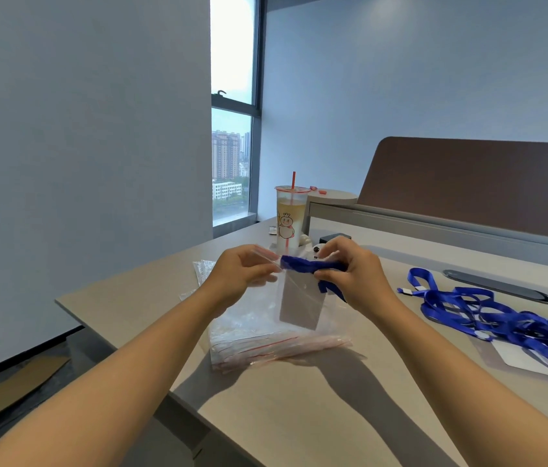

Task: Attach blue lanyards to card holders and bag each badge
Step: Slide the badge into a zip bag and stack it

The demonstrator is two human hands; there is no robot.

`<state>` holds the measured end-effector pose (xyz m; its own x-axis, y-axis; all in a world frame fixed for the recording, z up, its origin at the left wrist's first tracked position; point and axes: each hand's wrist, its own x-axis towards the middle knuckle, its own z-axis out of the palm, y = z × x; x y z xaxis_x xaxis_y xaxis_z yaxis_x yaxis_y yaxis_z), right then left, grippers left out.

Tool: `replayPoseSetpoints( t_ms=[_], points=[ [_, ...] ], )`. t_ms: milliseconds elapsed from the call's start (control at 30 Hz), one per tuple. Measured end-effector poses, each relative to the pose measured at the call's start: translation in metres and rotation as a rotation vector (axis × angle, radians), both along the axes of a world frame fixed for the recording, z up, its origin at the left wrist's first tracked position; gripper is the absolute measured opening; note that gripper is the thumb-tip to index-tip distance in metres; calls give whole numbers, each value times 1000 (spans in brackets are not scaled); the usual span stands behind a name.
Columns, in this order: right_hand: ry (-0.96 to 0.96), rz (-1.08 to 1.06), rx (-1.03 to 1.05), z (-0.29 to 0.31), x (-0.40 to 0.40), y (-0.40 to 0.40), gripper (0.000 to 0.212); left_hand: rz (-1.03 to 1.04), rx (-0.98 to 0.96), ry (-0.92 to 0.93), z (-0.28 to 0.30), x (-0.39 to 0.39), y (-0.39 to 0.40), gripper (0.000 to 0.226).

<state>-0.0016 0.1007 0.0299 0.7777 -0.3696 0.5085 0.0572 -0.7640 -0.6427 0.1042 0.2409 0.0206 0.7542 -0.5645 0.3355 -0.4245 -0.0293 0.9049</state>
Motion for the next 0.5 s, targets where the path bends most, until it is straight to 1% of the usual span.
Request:
replayPoseSetpoints(
  t_ms=[200,433,500],
  points=[
    [-30,47,28,6,3,0,26,-21,15,-11,4,-1,-4,9],
    [-24,75,-17,6,4,4,23,4,-43,95,9,-4,-9,10],
    [-12,105,53,3,3,6,23,27,-55,104,11,-6,-10,9]
  ],
)
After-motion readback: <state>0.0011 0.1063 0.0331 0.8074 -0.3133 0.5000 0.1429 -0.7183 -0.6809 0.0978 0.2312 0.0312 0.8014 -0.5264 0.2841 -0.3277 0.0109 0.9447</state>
